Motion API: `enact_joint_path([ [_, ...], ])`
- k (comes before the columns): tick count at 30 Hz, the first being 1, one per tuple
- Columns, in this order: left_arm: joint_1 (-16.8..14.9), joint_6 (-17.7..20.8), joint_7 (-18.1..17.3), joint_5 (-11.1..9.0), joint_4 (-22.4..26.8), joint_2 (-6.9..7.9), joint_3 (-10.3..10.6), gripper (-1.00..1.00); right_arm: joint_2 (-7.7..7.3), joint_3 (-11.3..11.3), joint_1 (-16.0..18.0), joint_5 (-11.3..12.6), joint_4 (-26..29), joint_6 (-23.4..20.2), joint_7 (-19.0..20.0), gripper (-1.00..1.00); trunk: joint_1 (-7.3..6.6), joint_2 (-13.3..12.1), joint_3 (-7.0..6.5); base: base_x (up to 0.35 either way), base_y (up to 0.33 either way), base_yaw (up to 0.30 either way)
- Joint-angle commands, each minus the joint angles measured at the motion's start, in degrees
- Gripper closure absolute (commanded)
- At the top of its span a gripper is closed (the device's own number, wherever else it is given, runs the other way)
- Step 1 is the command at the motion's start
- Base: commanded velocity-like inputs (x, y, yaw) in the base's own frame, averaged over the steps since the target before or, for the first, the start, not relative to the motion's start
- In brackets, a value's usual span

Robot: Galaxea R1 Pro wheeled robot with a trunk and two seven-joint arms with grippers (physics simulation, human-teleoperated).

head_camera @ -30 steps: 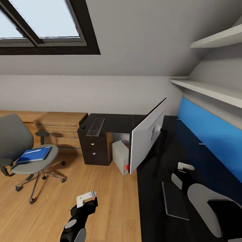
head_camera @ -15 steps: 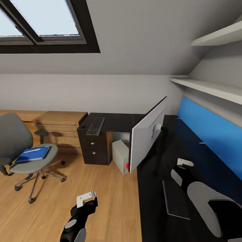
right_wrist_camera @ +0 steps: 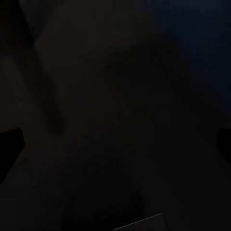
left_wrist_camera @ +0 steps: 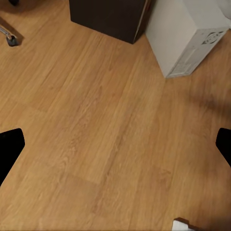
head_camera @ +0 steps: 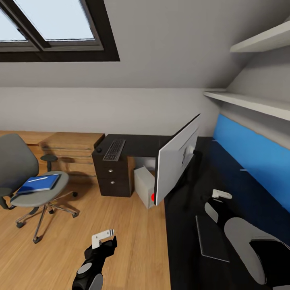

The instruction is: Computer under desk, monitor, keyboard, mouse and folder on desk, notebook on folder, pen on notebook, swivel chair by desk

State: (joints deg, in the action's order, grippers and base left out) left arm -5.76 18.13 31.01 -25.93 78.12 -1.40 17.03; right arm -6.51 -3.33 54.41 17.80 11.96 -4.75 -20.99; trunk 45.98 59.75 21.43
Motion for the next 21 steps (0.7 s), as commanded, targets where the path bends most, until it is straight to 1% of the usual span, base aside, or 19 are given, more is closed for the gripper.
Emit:
enact_joint_path([
  [1, -0.04, 0.16, 0.43, -0.38, 0.11, 0.03, 0.07, -1.0, -0.04, -0.37, 0.01, 0.27, 0.13, -0.49, -0.29, -1.0, 0.23, 0.46, 0.25, 0.0, 0.0, 0.0],
  [9, -0.02, 0.15, 0.41, -0.35, 0.26, 0.08, 0.1, -1.0, -0.16, -0.29, -0.01, 0.3, -0.06, -2.27, -0.34, -1.0, 1.99, 3.67, 1.69, 0.0, 0.0, 0.0],
  [21, 0.04, 0.12, 0.43, -0.35, 0.41, 0.08, 0.11, -1.0, -0.1, -0.28, -0.01, 0.22, -0.18, -2.71, -0.45, -1.0, 4.62, 8.49, 3.84, 0.0, 0.0, 0.0],
])
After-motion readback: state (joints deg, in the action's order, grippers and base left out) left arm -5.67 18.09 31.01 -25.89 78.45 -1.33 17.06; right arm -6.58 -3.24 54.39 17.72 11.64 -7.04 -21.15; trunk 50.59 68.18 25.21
